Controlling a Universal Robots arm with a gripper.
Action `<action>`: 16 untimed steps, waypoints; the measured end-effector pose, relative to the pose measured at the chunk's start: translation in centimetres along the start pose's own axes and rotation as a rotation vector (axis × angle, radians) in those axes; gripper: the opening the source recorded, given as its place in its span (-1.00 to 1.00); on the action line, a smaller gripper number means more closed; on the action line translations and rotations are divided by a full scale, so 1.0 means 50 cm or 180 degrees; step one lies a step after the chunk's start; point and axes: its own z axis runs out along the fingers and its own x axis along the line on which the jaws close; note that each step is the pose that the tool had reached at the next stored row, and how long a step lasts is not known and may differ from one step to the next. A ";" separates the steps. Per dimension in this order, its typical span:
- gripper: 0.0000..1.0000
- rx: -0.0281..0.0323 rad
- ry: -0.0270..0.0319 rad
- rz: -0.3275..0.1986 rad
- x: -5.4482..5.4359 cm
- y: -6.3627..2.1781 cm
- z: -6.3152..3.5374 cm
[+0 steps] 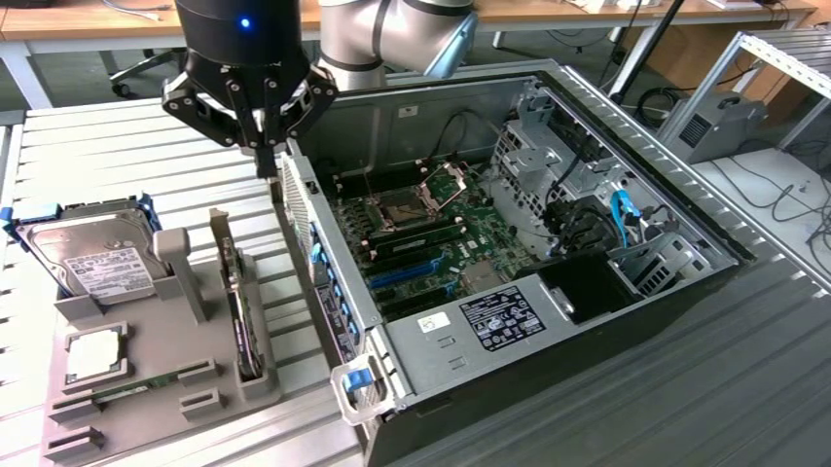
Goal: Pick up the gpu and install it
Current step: 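Reach for the gpu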
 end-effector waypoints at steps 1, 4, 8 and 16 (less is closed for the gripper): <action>-0.79 0.0000 0.0000 0.0000 0.000 -0.001 0.000; -0.79 0.0000 0.0000 0.0000 0.000 -0.003 0.000; -0.79 0.0000 0.0000 0.0000 -0.001 -0.006 0.000; -0.79 0.0000 0.0000 0.0000 -0.001 -0.012 0.000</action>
